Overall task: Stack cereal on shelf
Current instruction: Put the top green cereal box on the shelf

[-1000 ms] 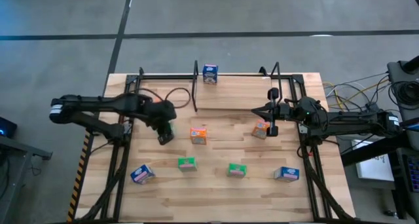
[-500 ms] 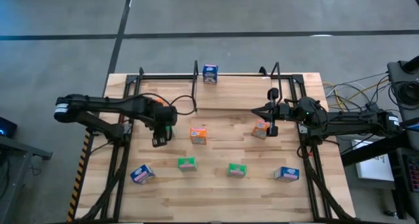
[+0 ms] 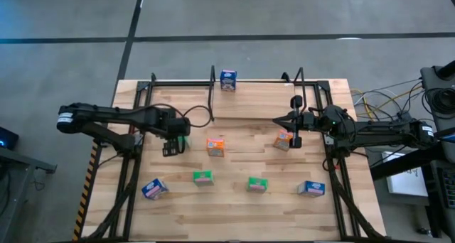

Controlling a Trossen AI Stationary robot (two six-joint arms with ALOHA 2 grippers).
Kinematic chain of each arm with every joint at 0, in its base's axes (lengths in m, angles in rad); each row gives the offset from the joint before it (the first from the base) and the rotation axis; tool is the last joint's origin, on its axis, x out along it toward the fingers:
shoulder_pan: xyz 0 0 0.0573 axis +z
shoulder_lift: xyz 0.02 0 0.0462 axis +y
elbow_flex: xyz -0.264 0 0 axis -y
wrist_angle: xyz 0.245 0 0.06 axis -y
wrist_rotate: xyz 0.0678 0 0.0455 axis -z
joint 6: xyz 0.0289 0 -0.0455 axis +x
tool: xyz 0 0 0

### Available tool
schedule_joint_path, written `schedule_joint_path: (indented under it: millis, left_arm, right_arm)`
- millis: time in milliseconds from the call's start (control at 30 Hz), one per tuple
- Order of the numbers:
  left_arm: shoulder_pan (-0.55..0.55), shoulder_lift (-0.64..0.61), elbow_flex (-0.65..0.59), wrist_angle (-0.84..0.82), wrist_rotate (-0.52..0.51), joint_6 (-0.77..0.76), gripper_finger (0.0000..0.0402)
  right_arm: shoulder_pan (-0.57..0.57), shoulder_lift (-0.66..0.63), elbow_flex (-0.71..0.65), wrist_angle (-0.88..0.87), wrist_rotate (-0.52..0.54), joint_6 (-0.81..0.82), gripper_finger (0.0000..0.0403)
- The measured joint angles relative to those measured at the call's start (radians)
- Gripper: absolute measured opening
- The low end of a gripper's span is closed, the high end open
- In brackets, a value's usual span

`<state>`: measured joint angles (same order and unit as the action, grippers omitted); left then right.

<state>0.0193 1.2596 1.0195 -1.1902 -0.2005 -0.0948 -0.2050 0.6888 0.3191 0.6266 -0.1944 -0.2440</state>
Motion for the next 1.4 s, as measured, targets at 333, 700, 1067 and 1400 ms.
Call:
schedule_joint_path:
  millis: [333, 700, 1067, 1400]
  left_arm:
    - [0.000, -0.001, -0.079, 0.096, 0.000, -0.002, 0.0257]
    - [0.000, -0.001, -0.087, 0.098, 0.001, -0.029, 0.0156]
    - [-0.001, -0.001, 0.006, 0.088, 0.046, -0.045, 0.0115]
    - [-0.001, -0.001, 0.327, 0.152, 0.046, 0.070, 0.0116]
  right_arm:
    - [0.000, 0.000, 0.000, 0.000, 0.000, 0.000, 0.0009]
    - [0.000, 0.000, 0.000, 0.001, 0.001, 0.009, 0.0009]
    - [0.000, -0.053, 0.000, -0.012, -0.069, 0.018, 0.0009]
    - [0.000, -0.086, 0.000, -0.053, -0.071, 0.003, 0.0009]
